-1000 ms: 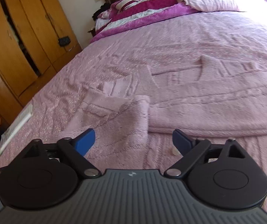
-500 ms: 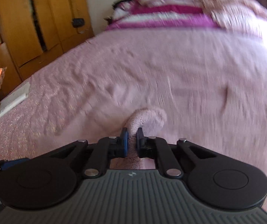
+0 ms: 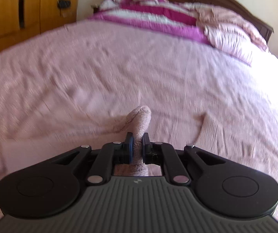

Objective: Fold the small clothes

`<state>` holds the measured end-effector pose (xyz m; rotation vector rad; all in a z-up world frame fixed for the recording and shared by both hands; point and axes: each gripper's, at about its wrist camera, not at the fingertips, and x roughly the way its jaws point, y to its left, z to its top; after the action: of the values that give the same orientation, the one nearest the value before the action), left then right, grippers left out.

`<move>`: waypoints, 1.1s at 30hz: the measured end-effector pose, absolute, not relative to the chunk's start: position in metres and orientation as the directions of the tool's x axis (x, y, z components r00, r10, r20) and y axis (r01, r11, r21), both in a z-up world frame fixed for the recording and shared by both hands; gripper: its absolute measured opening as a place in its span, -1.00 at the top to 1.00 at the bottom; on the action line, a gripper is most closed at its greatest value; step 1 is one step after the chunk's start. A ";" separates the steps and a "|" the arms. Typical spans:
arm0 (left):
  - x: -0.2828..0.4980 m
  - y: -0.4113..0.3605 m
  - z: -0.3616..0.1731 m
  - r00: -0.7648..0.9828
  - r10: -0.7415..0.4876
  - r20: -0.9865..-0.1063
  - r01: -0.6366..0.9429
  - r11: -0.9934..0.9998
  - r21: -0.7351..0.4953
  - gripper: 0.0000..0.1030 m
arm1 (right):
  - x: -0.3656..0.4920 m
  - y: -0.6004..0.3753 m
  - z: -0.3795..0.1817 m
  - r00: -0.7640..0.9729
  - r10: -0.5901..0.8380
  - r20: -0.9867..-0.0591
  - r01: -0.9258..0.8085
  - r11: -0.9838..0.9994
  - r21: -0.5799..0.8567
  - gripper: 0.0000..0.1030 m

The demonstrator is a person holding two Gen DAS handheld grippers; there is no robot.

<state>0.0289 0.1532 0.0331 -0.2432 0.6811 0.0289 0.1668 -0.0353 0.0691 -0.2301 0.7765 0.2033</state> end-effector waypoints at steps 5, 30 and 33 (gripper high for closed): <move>0.030 0.154 0.032 0.772 -0.043 -0.634 -0.110 0.974 -0.200 -0.19 | 0.165 -0.044 0.054 0.692 0.108 -0.714 -0.218 0.974 -0.064 0.52; 0.019 0.173 0.026 0.753 -0.018 -0.657 -0.167 0.962 -0.218 -0.19 | 0.057 0.007 0.100 0.683 0.359 -0.636 -0.428 0.903 0.051 -0.32; 0.019 0.173 0.025 0.753 -0.020 -0.658 -0.167 0.961 -0.220 -0.19 | 0.057 0.015 0.090 0.661 0.367 -0.655 -0.447 0.893 0.050 -0.32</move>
<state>0.0186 0.1735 0.0253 -0.2748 0.7166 0.0815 0.0572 0.0154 0.0897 -0.1192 0.7129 0.4615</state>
